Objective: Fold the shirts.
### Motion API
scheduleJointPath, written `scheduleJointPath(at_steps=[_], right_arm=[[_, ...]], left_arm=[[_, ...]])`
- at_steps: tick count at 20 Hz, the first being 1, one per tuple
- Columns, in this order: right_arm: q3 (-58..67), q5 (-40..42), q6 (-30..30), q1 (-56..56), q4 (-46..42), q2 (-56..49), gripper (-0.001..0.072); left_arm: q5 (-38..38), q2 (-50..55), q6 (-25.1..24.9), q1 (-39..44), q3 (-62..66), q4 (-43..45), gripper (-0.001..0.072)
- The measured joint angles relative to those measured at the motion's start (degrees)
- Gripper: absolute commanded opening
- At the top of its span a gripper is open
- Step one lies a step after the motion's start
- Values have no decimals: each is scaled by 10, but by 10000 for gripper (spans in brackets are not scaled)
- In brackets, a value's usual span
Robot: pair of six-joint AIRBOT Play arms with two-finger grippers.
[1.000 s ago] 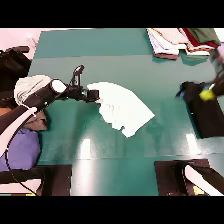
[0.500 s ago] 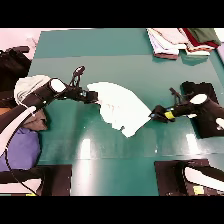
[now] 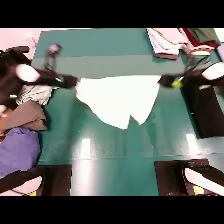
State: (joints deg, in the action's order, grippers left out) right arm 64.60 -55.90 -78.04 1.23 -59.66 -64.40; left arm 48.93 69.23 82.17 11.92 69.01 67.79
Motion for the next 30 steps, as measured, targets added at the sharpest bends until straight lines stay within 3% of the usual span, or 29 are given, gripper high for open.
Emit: scheduleJointPath(at_steps=[5, 9, 14, 18, 22, 27, 28, 29, 30], right_arm=[[173, -64, 0, 79, -37, 129, 17], [273, -124, 1, 160, -44, 201, 17], [365, -198, 0, 253, -44, 214, 16], [372, -247, -18, 228, -40, 166, 16], [303, -289, -59, 130, -81, 83, 16], [212, -287, -93, 45, -164, -64, 17], [208, -275, -95, 38, -171, -96, 21], [209, -263, -98, 34, -176, -124, 177], [219, -254, -99, 32, -182, -151, 388]], left_arm=[[46, -150, 4, -41, 135, 105, 25], [81, -239, 3, -49, 260, 132, 25], [124, -283, 3, -51, 381, 140, 25], [198, -252, 3, -51, 398, 140, 25], [260, -168, -7, -52, 307, 96, 25], [218, -14, -54, -52, 137, 67, 27], [195, 21, -60, -52, 124, 68, 157], [178, 57, -62, -52, 120, 74, 505], [162, 87, -60, -53, 125, 83, 649]])
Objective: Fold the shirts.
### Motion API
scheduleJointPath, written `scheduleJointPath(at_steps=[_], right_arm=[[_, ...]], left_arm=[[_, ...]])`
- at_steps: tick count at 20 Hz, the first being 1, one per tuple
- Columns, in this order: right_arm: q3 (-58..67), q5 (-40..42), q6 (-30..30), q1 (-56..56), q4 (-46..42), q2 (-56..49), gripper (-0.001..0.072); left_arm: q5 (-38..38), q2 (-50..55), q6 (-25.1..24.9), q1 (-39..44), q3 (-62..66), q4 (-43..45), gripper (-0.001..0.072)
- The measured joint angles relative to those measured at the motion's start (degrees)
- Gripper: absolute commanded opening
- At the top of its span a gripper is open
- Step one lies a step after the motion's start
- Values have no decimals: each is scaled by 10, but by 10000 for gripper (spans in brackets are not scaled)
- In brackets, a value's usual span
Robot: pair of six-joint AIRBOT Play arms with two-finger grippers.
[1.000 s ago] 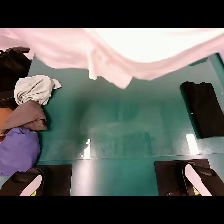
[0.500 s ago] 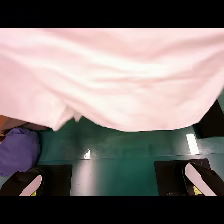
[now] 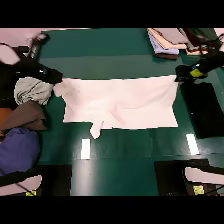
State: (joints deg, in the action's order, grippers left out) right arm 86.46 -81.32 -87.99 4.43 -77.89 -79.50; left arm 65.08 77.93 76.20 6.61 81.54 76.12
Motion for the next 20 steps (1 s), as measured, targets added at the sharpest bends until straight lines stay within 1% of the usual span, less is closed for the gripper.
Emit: scheduleJointPath(at_steps=[1, 3, 6, 8, 10, 15, 17, 20], right_arm=[[14, 7, 0, -2, -3, -22, 404], [51, 8, -2, -3, -5, -55, 404], [78, -16, 4, -2, -9, -62, 404], [58, -25, 11, -2, -10, -38, 404], [17, -27, 16, -3, -10, -4, 403], [-94, -1, 20, -4, 19, 77, 403], [-124, 10, 20, -3, 32, 98, 403], [-148, 17, 21, -3, 41, 119, 403]], left_arm=[[-9, 22, 9, -2, 11, 7, 649], [-13, 48, 34, -12, 42, 16, 649], [24, 49, 77, -39, 62, 26, 650], [44, 28, 100, -50, 25, 26, 650], [41, -2, 117, -49, -51, 1, 650], [-46, -42, 133, -14, -250, -110, 650], [-90, -47, 136, 11, -296, -145, 650], [-134, -49, 138, 50, -327, -173, 650]])
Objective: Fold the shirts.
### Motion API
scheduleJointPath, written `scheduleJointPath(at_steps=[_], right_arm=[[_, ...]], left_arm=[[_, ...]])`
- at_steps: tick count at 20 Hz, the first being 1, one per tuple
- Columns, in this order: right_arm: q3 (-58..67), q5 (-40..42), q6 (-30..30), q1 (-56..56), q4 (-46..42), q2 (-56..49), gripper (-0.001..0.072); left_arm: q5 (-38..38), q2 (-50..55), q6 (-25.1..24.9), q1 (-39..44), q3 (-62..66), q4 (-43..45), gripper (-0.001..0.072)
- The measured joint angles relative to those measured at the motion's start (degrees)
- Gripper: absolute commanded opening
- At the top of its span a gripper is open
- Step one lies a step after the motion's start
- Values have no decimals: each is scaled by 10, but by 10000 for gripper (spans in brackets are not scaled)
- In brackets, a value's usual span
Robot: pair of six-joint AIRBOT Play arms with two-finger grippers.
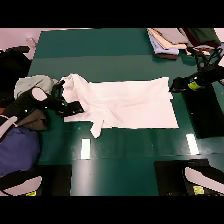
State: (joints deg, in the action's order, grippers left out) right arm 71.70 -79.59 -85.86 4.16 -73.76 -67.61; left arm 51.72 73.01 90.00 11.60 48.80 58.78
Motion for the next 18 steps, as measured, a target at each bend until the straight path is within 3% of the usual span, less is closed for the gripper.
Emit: scheduleJointPath(at_steps=[8, 10, 18], right_arm=[[-14, 6, 0, 0, 6, 30, 403], [-14, 5, 0, 0, 7, 32, 404], [-14, 2, 0, 0, 7, 33, 403]], left_arm=[[-30, 2, 13, 48, -16, -20, 646], [-39, 2, 15, 50, -9, -22, 475], [-52, 19, 31, 52, 6, -24, 456]])
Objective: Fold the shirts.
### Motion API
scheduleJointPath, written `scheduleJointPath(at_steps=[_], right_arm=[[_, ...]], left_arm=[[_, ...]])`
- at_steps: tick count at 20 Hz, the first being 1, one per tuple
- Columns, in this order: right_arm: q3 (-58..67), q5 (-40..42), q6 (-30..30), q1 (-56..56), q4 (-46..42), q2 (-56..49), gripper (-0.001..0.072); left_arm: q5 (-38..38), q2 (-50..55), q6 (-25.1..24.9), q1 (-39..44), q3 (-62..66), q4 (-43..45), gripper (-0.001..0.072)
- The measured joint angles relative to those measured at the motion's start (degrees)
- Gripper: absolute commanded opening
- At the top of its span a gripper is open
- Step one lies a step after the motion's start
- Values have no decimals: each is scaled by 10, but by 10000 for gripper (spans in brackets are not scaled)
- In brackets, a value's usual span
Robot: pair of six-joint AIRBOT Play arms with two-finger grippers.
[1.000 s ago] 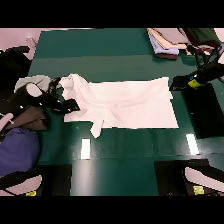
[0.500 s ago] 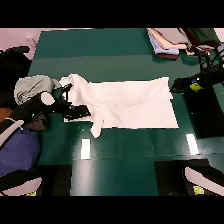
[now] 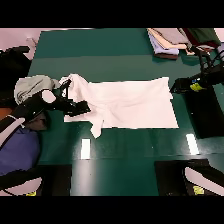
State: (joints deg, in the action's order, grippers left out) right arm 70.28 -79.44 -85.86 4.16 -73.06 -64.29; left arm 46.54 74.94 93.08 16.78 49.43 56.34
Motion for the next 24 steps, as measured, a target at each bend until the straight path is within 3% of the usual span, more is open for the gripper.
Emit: scheduleJointPath(at_steps=[1, 2, 7, 13, 17, 21, 22, 24], right_arm=[[0, 0, 0, 0, 0, 0, 403], [0, -1, 0, 0, 0, 0, 403], [-19, -35, 6, 34, -12, 0, 400], [-185, -40, 34, 205, -14, 1, 400], [-298, 7, 76, 310, 49, -4, 362], [-354, 37, 118, 325, 132, -32, 360], [-360, 49, 124, 315, 151, -38, 329], [-369, 89, 132, 288, 170, -46, 44]], left_arm=[[-2, 2, 1, 0, 1, 0, 206], [-7, 4, 3, 0, 3, 0, 33], [-12, 7, -1, 0, 29, 10, 26], [32, 8, -32, 0, 66, 40, 25], [40, 8, -43, 0, 72, 46, 26], [40, 8, -48, 0, 74, 47, 25], [40, 8, -49, 0, 74, 47, 25], [40, 7, -49, 0, 74, 47, 25]])
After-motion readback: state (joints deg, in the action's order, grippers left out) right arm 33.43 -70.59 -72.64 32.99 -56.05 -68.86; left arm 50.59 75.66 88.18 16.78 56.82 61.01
